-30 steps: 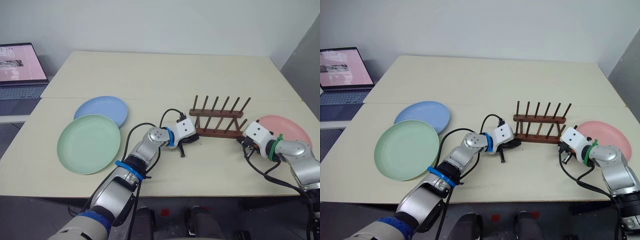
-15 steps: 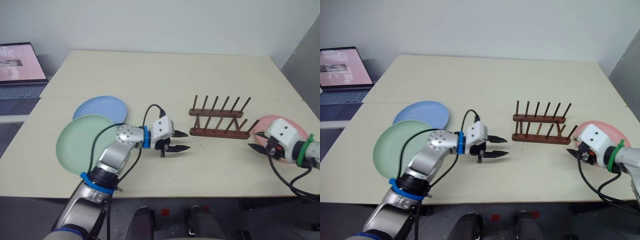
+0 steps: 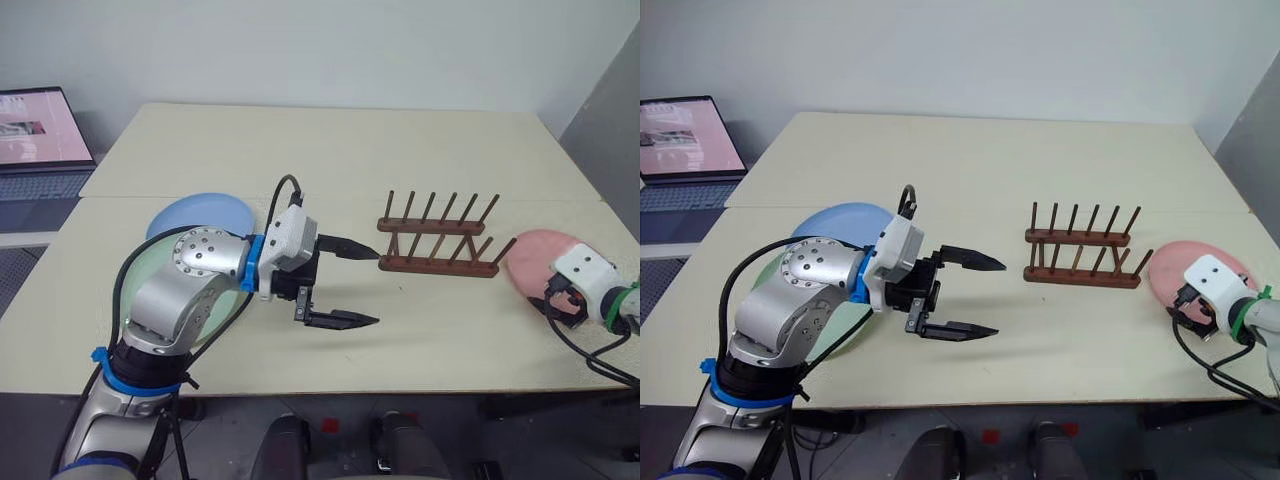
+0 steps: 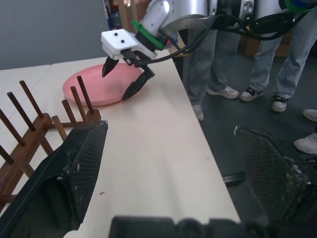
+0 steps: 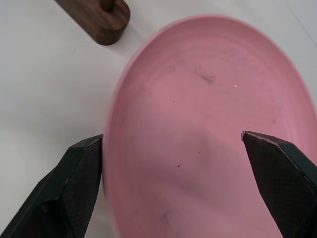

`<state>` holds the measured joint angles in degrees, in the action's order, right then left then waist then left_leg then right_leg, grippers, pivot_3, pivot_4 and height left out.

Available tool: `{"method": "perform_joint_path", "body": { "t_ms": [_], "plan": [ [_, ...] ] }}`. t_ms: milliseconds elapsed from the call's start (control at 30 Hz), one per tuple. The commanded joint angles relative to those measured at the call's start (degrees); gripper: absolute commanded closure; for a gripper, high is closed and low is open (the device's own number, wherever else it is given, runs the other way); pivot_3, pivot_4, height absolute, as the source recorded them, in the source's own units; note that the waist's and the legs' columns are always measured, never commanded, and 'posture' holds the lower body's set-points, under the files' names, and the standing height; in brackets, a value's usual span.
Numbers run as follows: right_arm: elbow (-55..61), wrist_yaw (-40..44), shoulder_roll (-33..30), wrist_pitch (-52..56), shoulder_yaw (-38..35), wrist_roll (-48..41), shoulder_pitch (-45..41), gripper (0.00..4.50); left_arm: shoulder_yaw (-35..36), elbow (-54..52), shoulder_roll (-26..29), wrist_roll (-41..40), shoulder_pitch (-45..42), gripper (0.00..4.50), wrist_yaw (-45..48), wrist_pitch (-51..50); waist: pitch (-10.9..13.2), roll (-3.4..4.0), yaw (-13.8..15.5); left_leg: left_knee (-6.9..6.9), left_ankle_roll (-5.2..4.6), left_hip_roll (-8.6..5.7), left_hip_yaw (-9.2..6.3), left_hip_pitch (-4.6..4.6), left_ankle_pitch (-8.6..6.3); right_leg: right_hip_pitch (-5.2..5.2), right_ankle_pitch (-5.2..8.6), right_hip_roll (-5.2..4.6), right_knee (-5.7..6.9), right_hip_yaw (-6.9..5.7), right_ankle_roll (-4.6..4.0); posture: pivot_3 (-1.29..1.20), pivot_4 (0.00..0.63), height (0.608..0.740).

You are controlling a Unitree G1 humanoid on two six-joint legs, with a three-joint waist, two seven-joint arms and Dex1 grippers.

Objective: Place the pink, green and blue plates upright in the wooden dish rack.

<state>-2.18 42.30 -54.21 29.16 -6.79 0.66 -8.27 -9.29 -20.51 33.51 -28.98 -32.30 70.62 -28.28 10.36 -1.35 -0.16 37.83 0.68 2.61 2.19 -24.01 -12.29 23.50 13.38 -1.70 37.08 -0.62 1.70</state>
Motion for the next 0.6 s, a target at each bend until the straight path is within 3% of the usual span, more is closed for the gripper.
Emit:
{"method": "perform_joint_path", "body": {
  "t_ms": [33, 133, 433, 467, 600],
  "plan": [
    [-3.85, -0.95, 1.22, 0.64, 1.23, 0.56, -3.11, 0.00, -0.26, -1.81, -0.02, -0.62, -1.47, 0.01, -0.45, 0.64, 0.00, 0.00, 0.00, -0.01, 0.00, 0.00, 0.01, 0.00, 0.00, 0.00, 0.00, 0.01, 0.00, 0.00, 0.00, 0.00, 0.150, 0.740],
    [-5.21, -0.67, 2.19, 2.57, 0.97, -0.22, -4.47, 0.88, -0.56, -2.20, -0.22, -0.54, -1.77, 0.00, -1.12, 0.53, 0.00, -0.02, -0.01, 0.02, 0.00, 0.01, 0.00, 0.00, 0.00, -0.02, 0.00, 0.01, -0.02, 0.03, 0.01, 0.00, 0.150, 0.740],
    [-3.34, -0.77, 3.47, 8.12, -0.65, -3.18, -4.35, 4.25, -1.07, -1.91, -0.32, -0.36, -2.14, 0.00, -1.97, 0.55, -0.02, -0.06, 0.05, 0.07, 0.00, 0.01, -0.03, 0.04, 0.00, -0.07, -0.02, -0.01, -0.01, 0.06, 0.04, 0.00, 0.150, 0.740],
    [-2.70, -1.05, 3.46, 8.12, -1.19, -3.33, -4.25, 4.46, -1.13, -1.76, -0.35, -0.31, -2.22, 0.00, -1.98, 0.54, -0.04, -0.09, 0.03, 0.07, 0.00, 0.01, -0.04, 0.04, 0.00, -0.08, -0.03, -0.01, -0.02, 0.06, 0.04, 0.00, 0.150, 0.740],
    [1.49, -2.53, 1.91, 6.70, -4.64, -3.28, -3.44, 4.46, -0.46, -1.38, -0.11, -0.81, -2.31, 0.00, -2.70, -0.29, -0.03, -0.08, 0.06, 0.08, 0.00, 0.00, -0.03, 0.05, 0.00, -0.08, -0.03, -0.02, -0.02, 0.08, 0.05, 0.00, 0.150, 0.740]
  ]
}}
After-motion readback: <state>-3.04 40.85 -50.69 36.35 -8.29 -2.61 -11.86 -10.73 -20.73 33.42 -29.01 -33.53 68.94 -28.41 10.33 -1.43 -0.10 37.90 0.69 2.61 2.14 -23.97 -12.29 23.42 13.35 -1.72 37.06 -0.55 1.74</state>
